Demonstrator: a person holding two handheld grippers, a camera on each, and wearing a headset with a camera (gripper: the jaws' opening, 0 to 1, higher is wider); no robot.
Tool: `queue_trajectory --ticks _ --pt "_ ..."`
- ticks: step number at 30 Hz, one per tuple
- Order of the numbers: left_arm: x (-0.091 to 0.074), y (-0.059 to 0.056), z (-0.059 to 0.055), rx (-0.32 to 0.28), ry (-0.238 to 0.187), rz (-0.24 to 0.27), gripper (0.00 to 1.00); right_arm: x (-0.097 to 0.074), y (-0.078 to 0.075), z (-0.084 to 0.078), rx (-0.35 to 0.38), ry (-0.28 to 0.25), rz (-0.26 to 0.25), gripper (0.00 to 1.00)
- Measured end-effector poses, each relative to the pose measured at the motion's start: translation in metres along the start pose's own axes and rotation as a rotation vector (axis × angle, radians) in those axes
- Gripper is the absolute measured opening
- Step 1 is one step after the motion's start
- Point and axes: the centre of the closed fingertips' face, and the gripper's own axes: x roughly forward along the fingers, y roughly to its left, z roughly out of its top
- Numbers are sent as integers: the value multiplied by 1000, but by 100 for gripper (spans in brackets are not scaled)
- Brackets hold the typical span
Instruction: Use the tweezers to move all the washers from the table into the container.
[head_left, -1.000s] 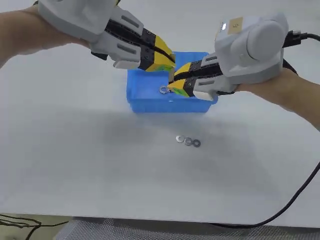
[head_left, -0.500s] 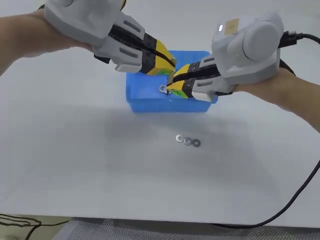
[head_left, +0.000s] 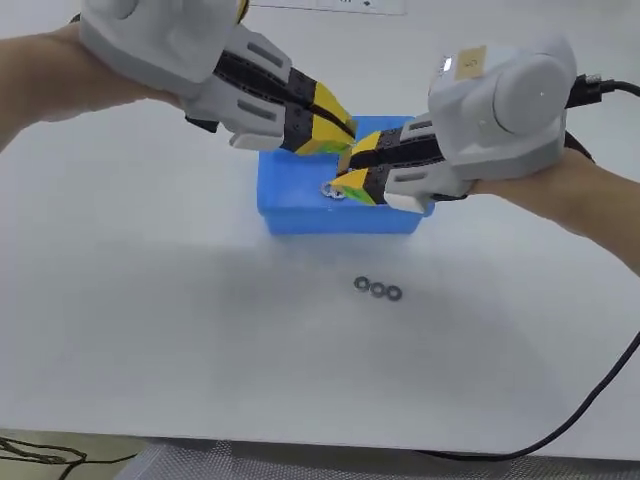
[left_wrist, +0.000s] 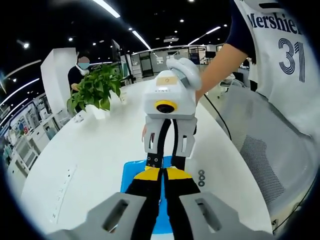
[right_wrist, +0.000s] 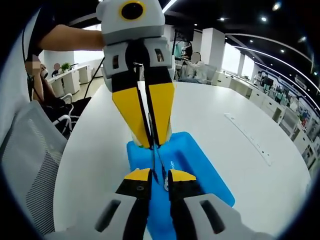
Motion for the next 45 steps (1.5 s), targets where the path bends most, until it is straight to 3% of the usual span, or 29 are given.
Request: queue_trajectory --ticks 6,10,22,35,41,45 --pt "-7 -15 24 36 -26 -8 5 -13 10 16 -27 -39 -3 14" --pt "-13 -28 34 36 -49 -12 5 -25 23 22 -35 -75 25 14" --pt "-11 -66 43 11 -72 -23 5 -39 59 13 -72 -73 67 15" --pt "3 -95 35 -38 -76 -60 5 -43 87 -8 -68 -54 130 15" --pt "11 -99 24 -64 -68 -65 5 -41 92 -20 -60 -37 146 15" --pt "16 -96 14 -88 -69 -47 5 -38 89 -28 -47 -25 139 15"
